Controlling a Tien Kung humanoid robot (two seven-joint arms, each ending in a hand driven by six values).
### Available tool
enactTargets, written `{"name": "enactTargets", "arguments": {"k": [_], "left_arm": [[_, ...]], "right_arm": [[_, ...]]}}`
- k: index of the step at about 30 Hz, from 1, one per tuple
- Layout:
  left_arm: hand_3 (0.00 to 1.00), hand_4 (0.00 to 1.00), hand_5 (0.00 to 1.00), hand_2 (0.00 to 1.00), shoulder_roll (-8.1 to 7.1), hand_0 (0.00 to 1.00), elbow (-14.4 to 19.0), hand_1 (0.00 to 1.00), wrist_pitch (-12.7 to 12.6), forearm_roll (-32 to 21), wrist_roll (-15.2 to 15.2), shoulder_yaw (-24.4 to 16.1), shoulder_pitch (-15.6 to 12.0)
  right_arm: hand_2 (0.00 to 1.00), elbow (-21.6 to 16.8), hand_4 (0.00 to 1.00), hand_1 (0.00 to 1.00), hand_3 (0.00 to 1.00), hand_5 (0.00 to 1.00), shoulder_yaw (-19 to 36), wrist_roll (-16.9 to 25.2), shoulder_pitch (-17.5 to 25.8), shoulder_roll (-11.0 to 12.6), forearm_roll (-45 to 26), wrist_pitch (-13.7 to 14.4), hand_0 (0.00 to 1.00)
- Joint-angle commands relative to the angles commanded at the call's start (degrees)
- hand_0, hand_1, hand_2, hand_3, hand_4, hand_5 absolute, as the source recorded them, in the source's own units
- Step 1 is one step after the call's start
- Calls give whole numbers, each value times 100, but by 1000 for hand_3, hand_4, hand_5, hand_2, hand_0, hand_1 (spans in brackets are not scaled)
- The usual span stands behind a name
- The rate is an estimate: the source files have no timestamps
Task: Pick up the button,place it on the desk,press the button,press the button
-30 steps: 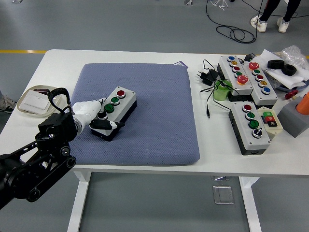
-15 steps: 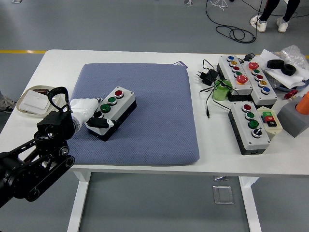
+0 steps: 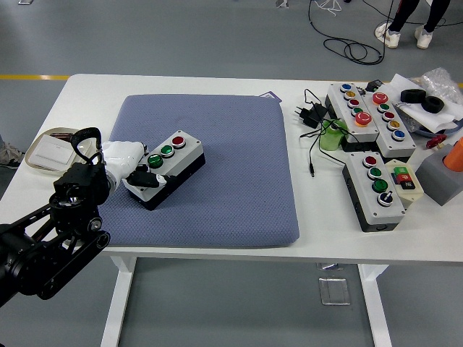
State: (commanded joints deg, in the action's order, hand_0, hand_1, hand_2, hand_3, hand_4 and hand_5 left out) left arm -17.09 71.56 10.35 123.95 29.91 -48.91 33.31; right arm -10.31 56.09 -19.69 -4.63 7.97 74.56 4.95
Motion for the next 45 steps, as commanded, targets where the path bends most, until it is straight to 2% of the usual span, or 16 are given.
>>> {"name": "enactTargets", "arguments": {"k": [4,5,7,10,11,13,19,27,33,37,40,45], "left_arm": [[395,584,113,276,-29,291,-59,289,-55,114,-570,-11,40],[384,608,52,258,-35,298,-81,282,-82,166,-700,-6,52],[384,608,52,258,-40,298,-103,282,-114,229,-957,-2,63],[384,608,52,258,-53,298,-128,282,-339,466,-1492,-9,103],[358,612,2,241,-54,303,-131,270,-365,488,-1591,-8,107],[358,612,2,241,-66,303,-191,270,-519,605,-1874,-1,145],[336,607,2,237,-120,325,-375,267,-930,605,-2715,-21,212],[313,605,2,230,-142,318,-637,267,-1403,605,-3375,15,296],[303,602,2,225,-113,318,-938,270,-1972,605,-4056,71,332],[306,596,2,224,-79,323,-1085,270,-2221,605,-4380,151,356],[306,596,2,224,-48,323,-1183,270,-2328,605,-4512,204,383],[330,593,2,240,-26,328,-1246,279,-2388,605,-4531,234,374]], "right_arm": [[617,0,315,444,565,228,-4,1,-3,6,-15,7,634],[617,0,315,442,565,228,-4,1,-6,5,-13,7,633],[617,0,315,442,565,228,-4,0,-9,5,-10,7,633],[617,0,315,442,565,228,-3,1,-18,4,-16,13,633],[617,0,315,443,565,228,-2,1,-19,4,-16,13,633],[617,0,315,443,565,228,2,-1,-24,3,-8,12,633],[617,0,314,442,565,228,4,-4,-27,1,-7,12,633],[617,0,314,442,565,228,7,-6,-30,-1,12,5,632],[617,0,314,442,565,227,23,-9,-37,-8,27,10,633],[617,0,313,441,565,228,42,-16,-36,-13,47,11,632],[617,0,313,441,565,228,56,-22,-32,-15,74,6,632],[617,0,313,441,565,227,61,-30,-18,-16,82,3,632]]}}
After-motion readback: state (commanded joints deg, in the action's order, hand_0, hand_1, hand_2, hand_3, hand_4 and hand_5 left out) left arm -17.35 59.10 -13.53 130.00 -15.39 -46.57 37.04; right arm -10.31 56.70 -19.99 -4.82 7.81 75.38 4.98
